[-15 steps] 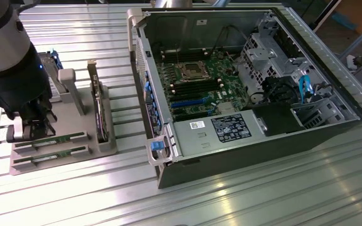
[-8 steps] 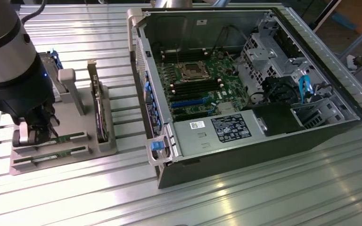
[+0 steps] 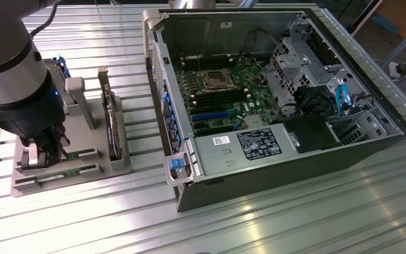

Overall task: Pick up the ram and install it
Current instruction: 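Pick up the ram and move it above insertion slot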

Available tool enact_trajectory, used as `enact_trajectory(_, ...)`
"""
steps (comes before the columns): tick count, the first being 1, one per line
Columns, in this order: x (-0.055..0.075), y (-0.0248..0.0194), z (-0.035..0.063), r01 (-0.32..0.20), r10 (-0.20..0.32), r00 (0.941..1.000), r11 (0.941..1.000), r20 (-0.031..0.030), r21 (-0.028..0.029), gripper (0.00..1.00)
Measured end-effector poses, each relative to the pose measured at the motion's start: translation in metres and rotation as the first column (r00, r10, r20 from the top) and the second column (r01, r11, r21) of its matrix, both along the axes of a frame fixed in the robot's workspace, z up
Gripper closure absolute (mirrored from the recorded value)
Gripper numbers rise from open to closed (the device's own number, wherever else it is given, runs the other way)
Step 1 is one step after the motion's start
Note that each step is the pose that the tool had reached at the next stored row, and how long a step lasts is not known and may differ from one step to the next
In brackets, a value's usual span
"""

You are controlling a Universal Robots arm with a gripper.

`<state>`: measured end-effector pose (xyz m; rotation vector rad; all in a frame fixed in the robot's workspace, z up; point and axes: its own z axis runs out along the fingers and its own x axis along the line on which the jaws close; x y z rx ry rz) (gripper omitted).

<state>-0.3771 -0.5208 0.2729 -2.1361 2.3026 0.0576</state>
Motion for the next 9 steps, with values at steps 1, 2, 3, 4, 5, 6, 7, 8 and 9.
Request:
enact_trajectory(1,0.000,0.0000,-0.0015,0.000,0.000,1.0000,1.0000,0.0000,0.0001,0.68)
enact_trajectory(2,0.000,0.0000,-0.0030,0.000,0.000,1.0000,1.0000,0.0000,0.0000,0.68)
enact_trajectory(3,0.000,0.0000,-0.0044,-0.001,0.001,1.0000,1.0000,0.0000,0.0000,0.68)
enact_trajectory(4,0.000,0.0000,-0.0059,-0.001,0.001,1.0000,1.0000,0.0000,0.0000,0.68)
enact_trajectory(5,0.000,0.0000,-0.0073,-0.001,0.001,1.0000,1.0000,0.0000,0.0000,0.68)
enact_trajectory(6,0.000,0.0000,-0.0088,-0.001,0.001,1.0000,1.0000,0.0000,0.0000,0.68)
enact_trajectory(7,0.000,0.0000,-0.0105,-0.001,0.001,1.0000,1.0000,-0.0001,-0.0001,0.68)
enact_trajectory(8,0.000,0.0000,-0.0121,-0.001,0.001,1.0000,1.0000,-0.0001,0.0000,0.68)
enact_trajectory(9,0.000,0.0000,-0.0134,-0.001,0.001,1.0000,1.0000,-0.0001,-0.0001,0.68)
